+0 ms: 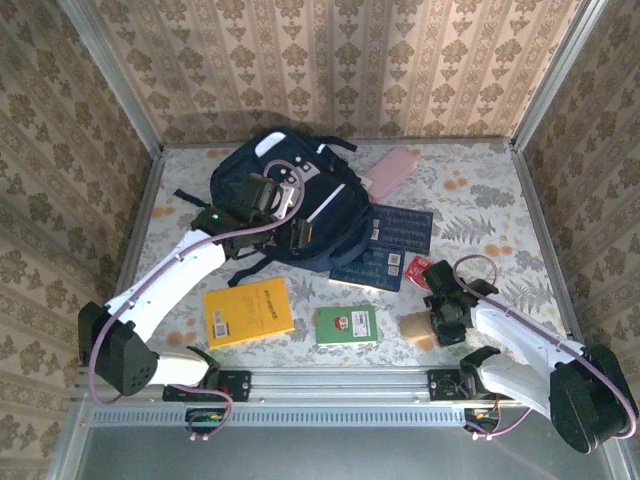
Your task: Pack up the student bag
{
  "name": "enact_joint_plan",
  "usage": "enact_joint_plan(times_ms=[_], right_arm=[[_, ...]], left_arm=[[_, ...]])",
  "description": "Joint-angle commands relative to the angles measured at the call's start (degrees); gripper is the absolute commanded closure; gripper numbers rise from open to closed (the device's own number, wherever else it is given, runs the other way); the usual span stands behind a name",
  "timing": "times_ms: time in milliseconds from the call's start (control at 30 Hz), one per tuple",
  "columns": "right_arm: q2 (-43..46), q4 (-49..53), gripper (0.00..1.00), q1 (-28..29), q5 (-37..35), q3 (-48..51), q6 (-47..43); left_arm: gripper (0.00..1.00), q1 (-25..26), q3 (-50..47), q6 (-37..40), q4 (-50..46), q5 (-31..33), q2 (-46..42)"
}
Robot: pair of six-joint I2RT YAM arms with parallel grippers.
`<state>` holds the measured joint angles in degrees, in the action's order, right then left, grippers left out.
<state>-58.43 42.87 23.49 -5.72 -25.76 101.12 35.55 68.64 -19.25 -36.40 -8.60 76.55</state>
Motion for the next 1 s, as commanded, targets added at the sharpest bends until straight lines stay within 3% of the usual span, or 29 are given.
enact_joint_plan(times_ms=[0,167,300,500,633,800,967], right_arm=[[1.53,-1.23,0.39,-0.20,-1.87,-0.70,-0.51],[4.97,4.79,0.56,-0.26,-4.87,-6.83,-7.21],[5.21,5.01,0.59,-0.17,-5.54,-12.03,-16.45],[4.12,-11.62,0.61,-0.15,0.75,-15.21,-42.53],[-1.56,-18.30,0.64,-0.26,9.45,-18.45,-53.74],[-4.89,-22.98,0.69,-0.31,16.92,-18.91,-60.03],[-2.84,-23.02,0.75,-0.95,16.82,-18.58,-62.87]], left_arm=[[0.45,-1.30,-0.68,0.44,0.59,-0.52,1.00],[0.45,-2.71,-0.16,0.44,-0.04,0.13,2.01],[0.44,-4.13,2.36,-0.21,-1.21,0.38,4.02],[0.44,-7.74,7.97,-2.26,-0.08,-2.80,9.43],[0.43,-11.46,15.25,0.90,0.33,-11.55,17.84],[0.48,-14.59,26.16,4.03,1.64,-30.87,33.01],[0.49,-13.61,37.70,7.42,-3.28,-35.00,44.48]])
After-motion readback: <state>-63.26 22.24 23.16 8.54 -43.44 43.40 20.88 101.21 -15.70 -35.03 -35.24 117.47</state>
